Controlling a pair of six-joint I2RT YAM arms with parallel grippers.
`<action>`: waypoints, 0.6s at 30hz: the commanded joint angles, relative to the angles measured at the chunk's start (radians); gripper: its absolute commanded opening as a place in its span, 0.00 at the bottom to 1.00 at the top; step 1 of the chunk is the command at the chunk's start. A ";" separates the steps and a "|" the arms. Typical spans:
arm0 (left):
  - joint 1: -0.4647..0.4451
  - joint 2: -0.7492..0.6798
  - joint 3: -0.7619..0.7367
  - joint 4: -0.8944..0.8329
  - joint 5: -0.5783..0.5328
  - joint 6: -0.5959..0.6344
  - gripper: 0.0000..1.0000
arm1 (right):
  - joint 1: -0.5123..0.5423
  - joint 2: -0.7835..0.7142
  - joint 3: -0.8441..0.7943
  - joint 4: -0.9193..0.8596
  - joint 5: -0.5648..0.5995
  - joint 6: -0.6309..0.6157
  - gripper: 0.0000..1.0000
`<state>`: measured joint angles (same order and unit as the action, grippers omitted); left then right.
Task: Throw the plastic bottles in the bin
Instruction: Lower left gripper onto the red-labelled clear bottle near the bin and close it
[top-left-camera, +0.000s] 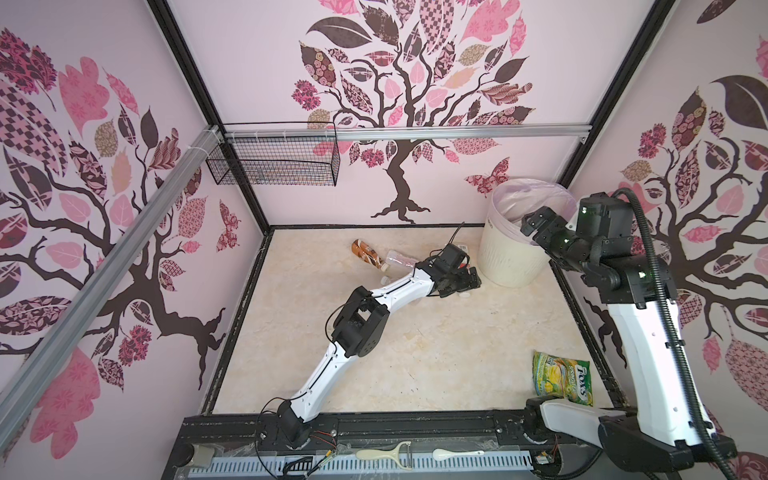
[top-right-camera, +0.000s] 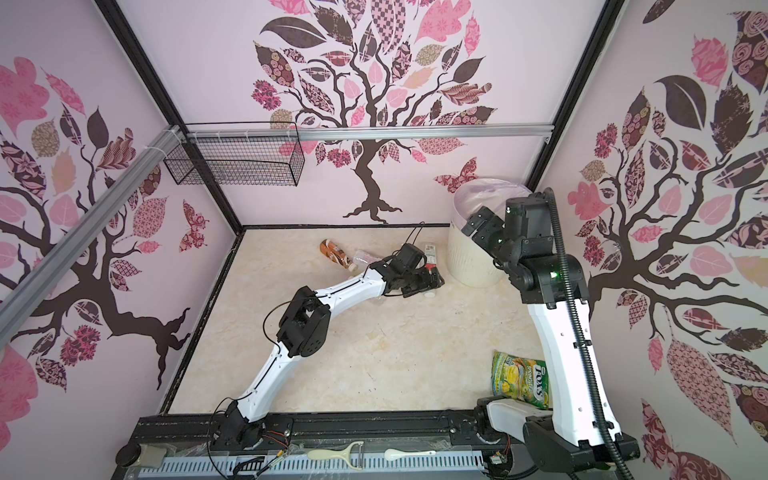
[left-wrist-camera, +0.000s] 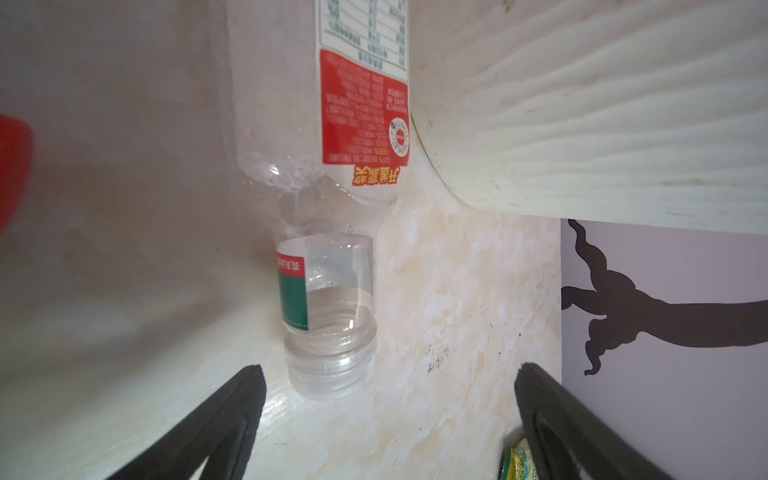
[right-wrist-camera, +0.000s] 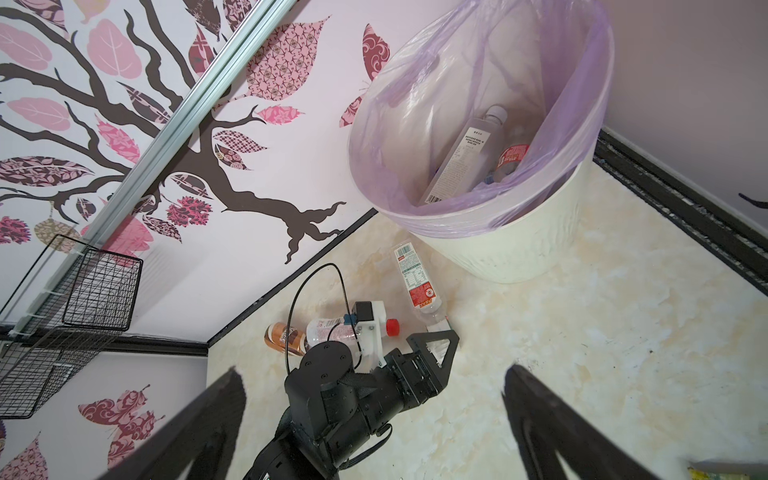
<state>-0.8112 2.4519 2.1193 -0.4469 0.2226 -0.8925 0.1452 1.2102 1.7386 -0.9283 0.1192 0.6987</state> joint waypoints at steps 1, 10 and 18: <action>0.000 0.028 0.018 0.013 -0.020 0.012 0.98 | 0.012 -0.005 -0.015 -0.041 0.027 0.037 0.99; -0.007 0.056 -0.008 0.043 -0.054 0.026 0.96 | 0.012 0.082 0.058 -0.098 -0.049 0.198 0.99; -0.025 0.162 0.138 0.020 -0.093 -0.013 0.94 | 0.031 0.085 0.097 -0.133 -0.032 0.205 0.99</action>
<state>-0.8223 2.5610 2.1975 -0.3965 0.1612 -0.8932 0.1692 1.2915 1.7950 -1.0283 0.0826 0.8879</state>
